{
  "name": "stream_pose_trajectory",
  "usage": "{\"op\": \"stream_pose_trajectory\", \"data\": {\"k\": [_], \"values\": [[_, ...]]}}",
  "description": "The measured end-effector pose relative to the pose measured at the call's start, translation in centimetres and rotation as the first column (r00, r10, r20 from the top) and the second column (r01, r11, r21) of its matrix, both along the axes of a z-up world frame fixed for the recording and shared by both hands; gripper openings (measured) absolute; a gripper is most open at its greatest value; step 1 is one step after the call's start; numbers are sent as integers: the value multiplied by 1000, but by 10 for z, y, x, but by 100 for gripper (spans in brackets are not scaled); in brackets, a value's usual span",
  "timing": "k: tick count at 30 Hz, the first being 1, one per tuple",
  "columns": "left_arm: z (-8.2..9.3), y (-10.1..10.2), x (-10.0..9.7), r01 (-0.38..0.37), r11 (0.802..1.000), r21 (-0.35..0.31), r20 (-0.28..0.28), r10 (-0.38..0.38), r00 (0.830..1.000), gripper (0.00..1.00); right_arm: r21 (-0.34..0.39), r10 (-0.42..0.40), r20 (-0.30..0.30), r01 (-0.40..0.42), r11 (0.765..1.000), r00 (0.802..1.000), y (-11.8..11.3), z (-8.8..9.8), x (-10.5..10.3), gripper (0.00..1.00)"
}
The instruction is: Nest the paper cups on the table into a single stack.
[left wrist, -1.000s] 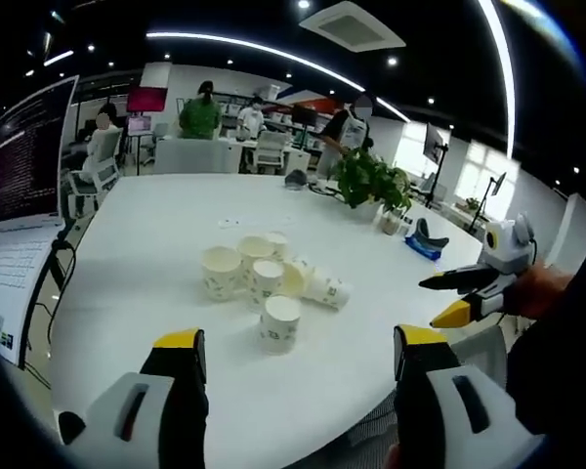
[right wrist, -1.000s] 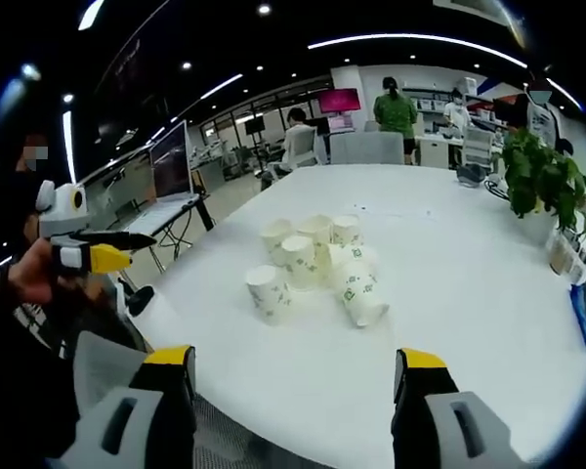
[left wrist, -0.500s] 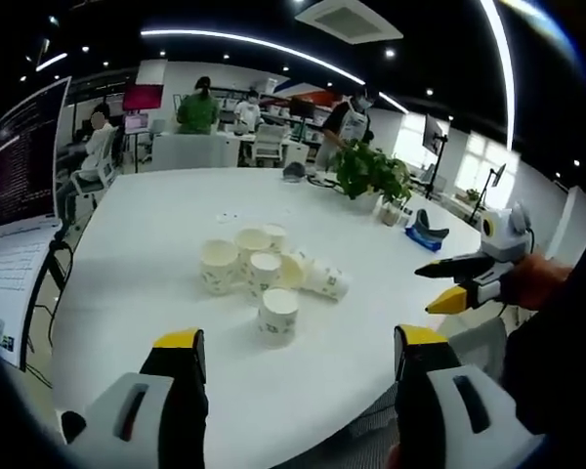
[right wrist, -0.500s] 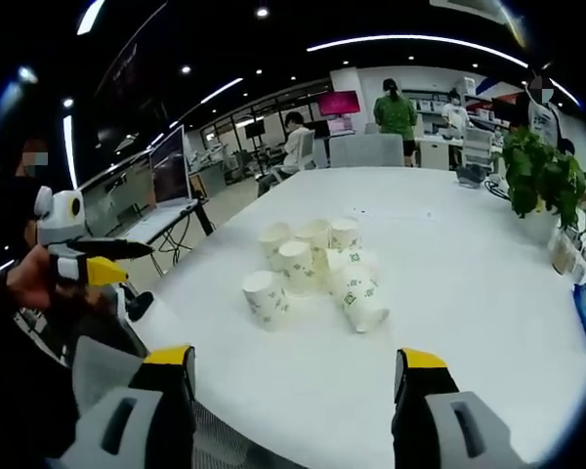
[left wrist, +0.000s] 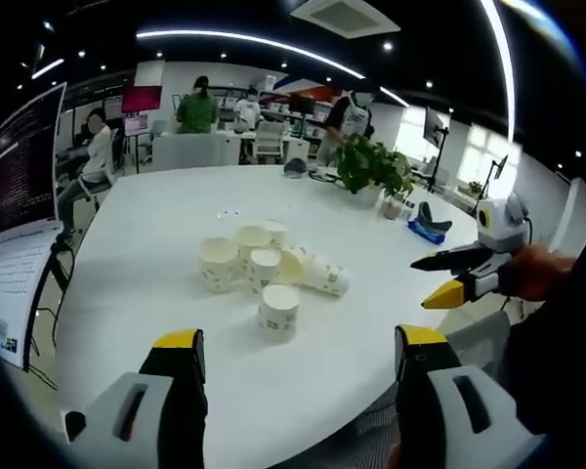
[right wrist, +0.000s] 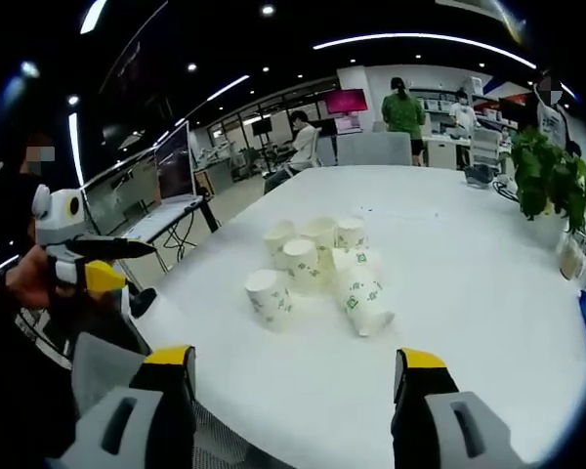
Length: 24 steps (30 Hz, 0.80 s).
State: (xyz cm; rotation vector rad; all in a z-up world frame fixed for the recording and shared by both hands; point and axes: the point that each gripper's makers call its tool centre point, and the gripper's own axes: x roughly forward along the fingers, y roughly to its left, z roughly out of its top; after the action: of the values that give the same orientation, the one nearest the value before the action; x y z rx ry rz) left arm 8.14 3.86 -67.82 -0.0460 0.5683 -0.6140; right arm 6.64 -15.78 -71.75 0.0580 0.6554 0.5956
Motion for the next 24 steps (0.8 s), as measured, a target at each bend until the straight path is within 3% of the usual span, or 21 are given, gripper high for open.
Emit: {"op": "stream_pose_trajectory", "data": {"k": [14,24], "values": [[0,8,-2,-26,1000,5,2,26,1000,78,-12,61,-9,-61,998,998,15,-10,0,83],[-4,20,-12,-47,999,16,-7,47,999,78,-3,134,-5,-134,991,991,43,-17,19,82]]}}
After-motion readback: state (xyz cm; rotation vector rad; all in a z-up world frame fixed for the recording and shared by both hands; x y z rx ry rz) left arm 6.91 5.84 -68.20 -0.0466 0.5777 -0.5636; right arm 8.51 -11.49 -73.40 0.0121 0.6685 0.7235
